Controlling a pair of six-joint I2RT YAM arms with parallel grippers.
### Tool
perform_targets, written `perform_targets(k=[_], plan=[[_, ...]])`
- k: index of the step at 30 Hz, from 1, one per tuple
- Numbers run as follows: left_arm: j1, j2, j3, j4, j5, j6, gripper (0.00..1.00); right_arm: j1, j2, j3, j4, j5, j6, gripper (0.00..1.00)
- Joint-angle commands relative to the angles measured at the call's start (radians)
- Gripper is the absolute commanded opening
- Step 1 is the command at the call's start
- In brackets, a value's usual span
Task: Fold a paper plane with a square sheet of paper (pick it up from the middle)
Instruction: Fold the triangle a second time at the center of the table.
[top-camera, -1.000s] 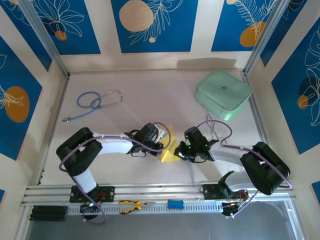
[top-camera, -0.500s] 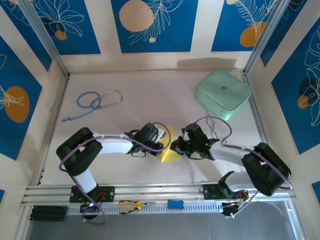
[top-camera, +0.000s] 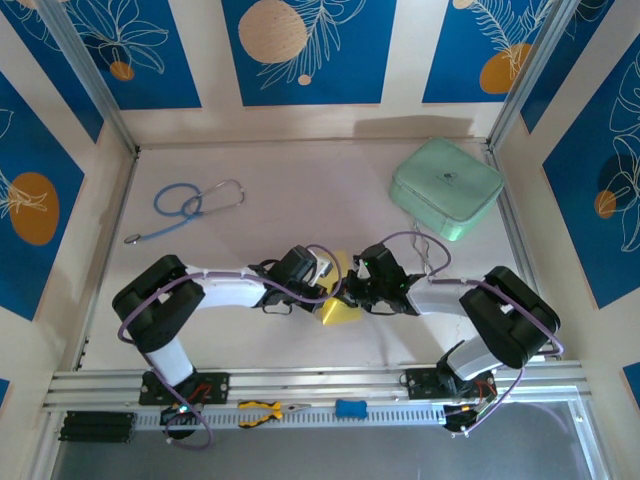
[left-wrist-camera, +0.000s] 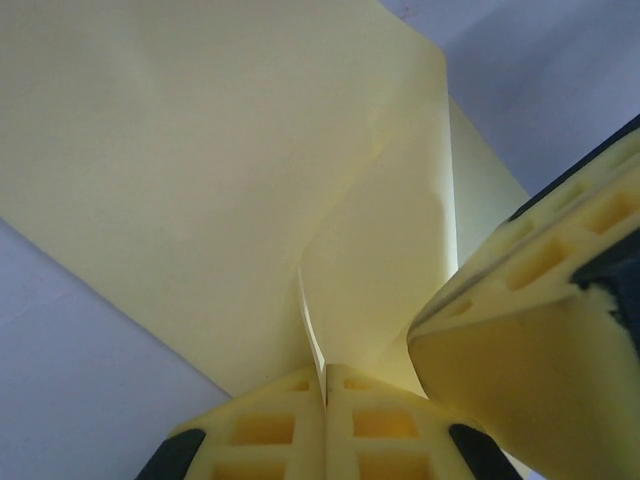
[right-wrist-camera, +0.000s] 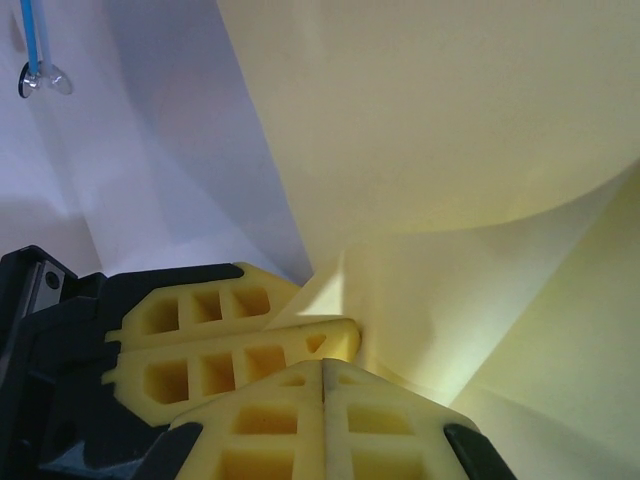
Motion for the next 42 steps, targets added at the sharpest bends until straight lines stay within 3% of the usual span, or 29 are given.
perform_targets(k=[1, 13, 23, 35, 42], plan=[[0.009, 0.012, 0.007, -0.041, -0.005, -0.001, 0.00, -0.002, 0.027, 0.000, 0.029, -0.020, 0.012, 0.00], [0.012, 0.011, 0.021, -0.082, -0.014, 0.015, 0.00, -0.026, 0.076, -0.112, 0.106, -0.020, 0.040, 0.00], [0.012, 0.030, 0.036, -0.094, 0.002, 0.015, 0.00, -0.075, -0.039, -0.003, -0.037, -0.032, -0.028, 0.00], [0.012, 0.039, 0.043, -0.106, 0.002, 0.016, 0.00, -0.105, 0.124, -0.018, -0.003, -0.034, -0.005, 0.00], [0.013, 0.041, 0.046, -0.116, 0.002, 0.022, 0.00, -0.103, 0.077, 0.019, -0.079, -0.024, -0.025, 0.00]])
